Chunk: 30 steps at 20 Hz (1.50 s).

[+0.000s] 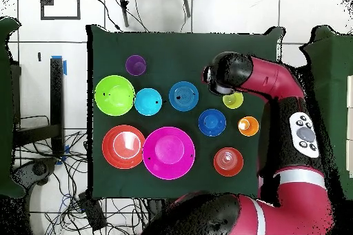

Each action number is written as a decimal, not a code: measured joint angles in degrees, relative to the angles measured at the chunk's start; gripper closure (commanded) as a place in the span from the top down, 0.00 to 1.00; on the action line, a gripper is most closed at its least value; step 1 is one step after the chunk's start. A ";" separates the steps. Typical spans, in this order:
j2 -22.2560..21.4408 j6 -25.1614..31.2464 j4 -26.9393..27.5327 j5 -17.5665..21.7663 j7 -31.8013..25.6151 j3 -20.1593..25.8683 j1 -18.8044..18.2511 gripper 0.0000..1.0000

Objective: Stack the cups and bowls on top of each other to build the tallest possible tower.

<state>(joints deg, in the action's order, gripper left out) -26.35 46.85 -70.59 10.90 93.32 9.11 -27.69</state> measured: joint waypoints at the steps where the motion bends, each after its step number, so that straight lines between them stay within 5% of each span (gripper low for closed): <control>1: 0.13 -0.27 -0.03 0.37 0.00 0.02 0.01 1.00; 14: -0.24 -1.63 -1.17 3.13 0.00 0.34 -0.46 1.00; 30: -8.70 -0.75 -10.02 3.28 0.00 2.34 -4.67 1.00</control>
<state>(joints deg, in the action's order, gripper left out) -35.05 46.09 -80.61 14.17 93.32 11.44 -32.35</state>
